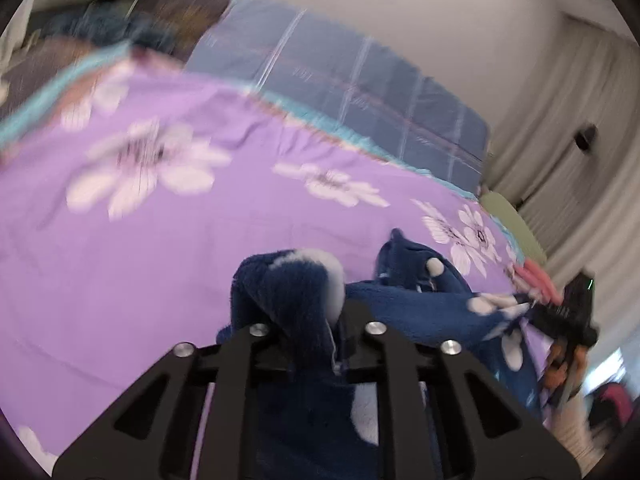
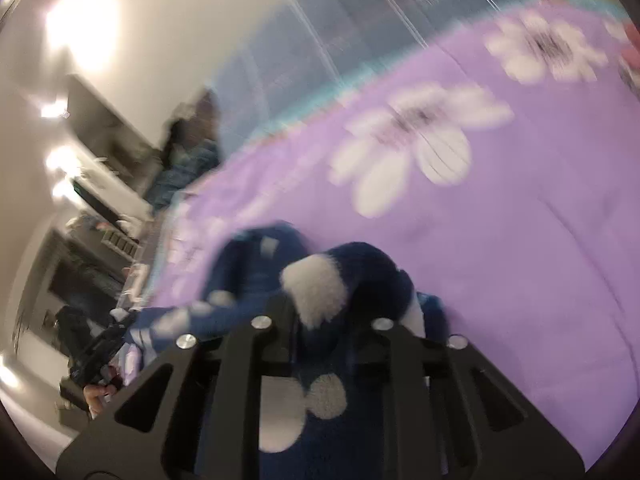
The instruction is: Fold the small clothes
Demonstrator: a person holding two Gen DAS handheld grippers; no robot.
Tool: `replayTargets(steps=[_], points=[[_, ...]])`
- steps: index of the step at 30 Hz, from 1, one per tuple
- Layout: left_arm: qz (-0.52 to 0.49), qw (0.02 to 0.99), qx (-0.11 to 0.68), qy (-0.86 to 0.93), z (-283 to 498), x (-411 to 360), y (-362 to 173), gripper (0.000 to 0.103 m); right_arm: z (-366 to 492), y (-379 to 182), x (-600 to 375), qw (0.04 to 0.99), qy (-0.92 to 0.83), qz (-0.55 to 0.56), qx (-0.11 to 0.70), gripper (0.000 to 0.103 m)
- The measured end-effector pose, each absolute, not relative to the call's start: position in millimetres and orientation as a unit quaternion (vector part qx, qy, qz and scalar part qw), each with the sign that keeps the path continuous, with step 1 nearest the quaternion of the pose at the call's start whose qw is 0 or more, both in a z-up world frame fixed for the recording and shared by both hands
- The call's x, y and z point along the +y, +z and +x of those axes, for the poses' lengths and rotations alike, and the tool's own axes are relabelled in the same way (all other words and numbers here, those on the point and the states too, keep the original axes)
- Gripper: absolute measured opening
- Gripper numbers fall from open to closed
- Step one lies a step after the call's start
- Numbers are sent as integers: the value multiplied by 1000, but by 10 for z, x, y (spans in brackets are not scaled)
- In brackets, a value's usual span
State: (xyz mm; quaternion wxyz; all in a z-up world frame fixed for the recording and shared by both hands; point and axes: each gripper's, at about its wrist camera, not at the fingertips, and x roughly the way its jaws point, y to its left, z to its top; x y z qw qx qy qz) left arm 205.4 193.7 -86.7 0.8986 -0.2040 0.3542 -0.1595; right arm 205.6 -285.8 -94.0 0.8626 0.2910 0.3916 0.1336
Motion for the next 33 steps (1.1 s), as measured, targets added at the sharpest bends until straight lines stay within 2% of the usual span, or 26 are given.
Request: replayTargets(steps=[1, 2, 5, 8, 15, 19, 22, 25, 28, 29, 30, 31, 32, 33], points=[[-207, 897, 354, -162, 2044, 1949, -867, 27, 2065, -973, -2861, 855, 139, 299, 400, 30], [-196, 907, 333, -166, 1963, 1973, -824, 38, 2004, -943, -2875, 859, 155, 294, 389, 40], [-172, 929, 283, -164, 1748, 2099, -716, 58, 1807, -812, -2964, 891, 149, 253, 346, 54], [-151, 933, 288, -153, 1732, 2203, -708, 59, 1773, -783, -3108, 900, 139, 234, 342, 58], [-145, 909, 358, -156, 2067, 2267, -1049, 59, 1926, -911, -3114, 883, 197, 218, 367, 67], [-133, 905, 356, -190, 1995, 2214, -1106, 59, 1760, -793, -3188, 885, 244, 219, 331, 76], [-107, 904, 367, -193, 2061, 2145, -1142, 59, 1710, -714, -3122, 900, 232, 158, 335, 80], [-101, 897, 383, -198, 2213, 2074, -1172, 59, 1790, -810, -2845, 901, 206, 41, 380, 80], [-107, 889, 391, -213, 2384, 1996, -1192, 59, 1927, -945, -2641, 889, 218, 10, 403, 80], [-112, 887, 392, -217, 2460, 1981, -1197, 51, 2000, -975, -2574, 889, 217, 1, 404, 80], [-119, 885, 392, -222, 2520, 1969, -1196, 27, 2078, -1007, -2548, 890, 216, 2, 401, 80], [-129, 882, 393, -228, 2566, 1963, -1199, 12, 2180, -1024, -2535, 892, 212, 15, 399, 69], [-145, 880, 392, -226, 2610, 1977, -1185, 9, 2252, -1034, -2543, 891, 212, 31, 401, 39], [-155, 881, 386, -223, 2611, 1996, -1158, 9, 2328, -1045, -2565, 885, 216, 55, 409, 24]])
